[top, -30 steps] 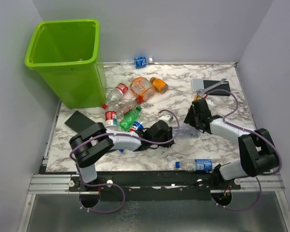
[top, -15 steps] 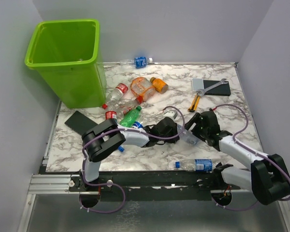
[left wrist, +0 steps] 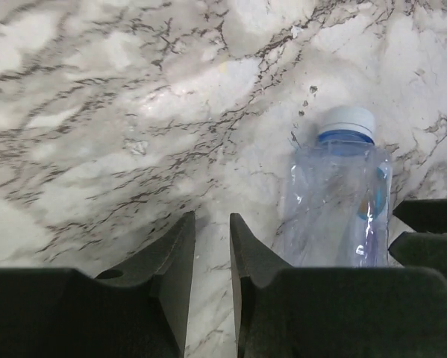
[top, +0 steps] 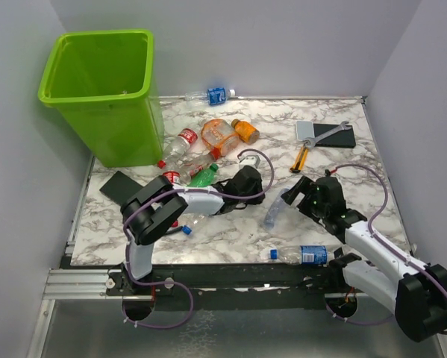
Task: Put the plastic bottles in the bin
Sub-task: Move the plastic bottle to the center of the board, then pick up the plastic bottle at the center of the board.
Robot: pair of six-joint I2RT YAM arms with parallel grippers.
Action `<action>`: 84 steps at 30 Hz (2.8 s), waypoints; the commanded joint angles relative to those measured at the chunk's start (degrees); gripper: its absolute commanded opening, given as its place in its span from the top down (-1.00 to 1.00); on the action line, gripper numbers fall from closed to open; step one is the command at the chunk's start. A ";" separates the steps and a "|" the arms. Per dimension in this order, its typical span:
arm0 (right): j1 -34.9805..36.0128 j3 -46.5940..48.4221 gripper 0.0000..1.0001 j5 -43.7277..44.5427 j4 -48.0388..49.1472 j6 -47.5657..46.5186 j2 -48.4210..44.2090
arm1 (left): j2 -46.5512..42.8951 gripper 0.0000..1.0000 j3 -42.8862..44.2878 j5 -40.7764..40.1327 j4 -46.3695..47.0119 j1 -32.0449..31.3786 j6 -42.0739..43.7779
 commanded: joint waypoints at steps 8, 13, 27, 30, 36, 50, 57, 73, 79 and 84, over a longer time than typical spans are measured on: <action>0.33 5.48 -1.00 -6.46 -5.95 -6.69 2.03 | -26.31 0.15 -10.72 -8.81 -7.84 0.61 9.35; 0.31 3.16 -1.00 -10.02 -0.70 1.16 6.29 | -21.70 0.11 -13.50 -0.20 -1.92 0.35 8.48; 0.42 7.95 -1.00 -9.31 2.83 1.56 15.42 | -5.08 0.15 -7.30 3.68 1.80 -5.06 5.28; 0.40 8.57 -0.99 -8.75 -0.81 -1.52 13.11 | -8.53 0.16 -9.43 0.13 1.76 -5.02 5.13; 1.17 7.26 -0.99 -8.13 -8.63 -8.52 9.08 | -22.15 -0.01 -15.51 -10.14 -2.06 -5.07 4.97; 19.34 16.10 -0.96 11.87 -18.56 -11.29 23.47 | -54.92 -0.98 -17.09 -28.97 -20.07 -4.64 18.29; 23.99 21.84 -0.85 18.90 -25.80 -8.45 30.65 | -62.13 -0.98 -19.30 -36.59 -21.01 -4.32 22.89; 30.86 20.35 0.61 15.41 -12.41 -15.68 9.69 | -68.97 -0.98 -23.61 -42.26 -15.59 -4.19 19.97; 31.45 16.47 0.99 -0.16 2.85 -27.06 -4.76 | -70.17 -0.98 -19.71 -20.41 -5.37 -4.05 28.70; 31.45 13.72 0.99 -6.14 8.07 -31.19 -9.18 | -60.55 -0.98 -9.12 -7.22 -5.43 -3.93 24.57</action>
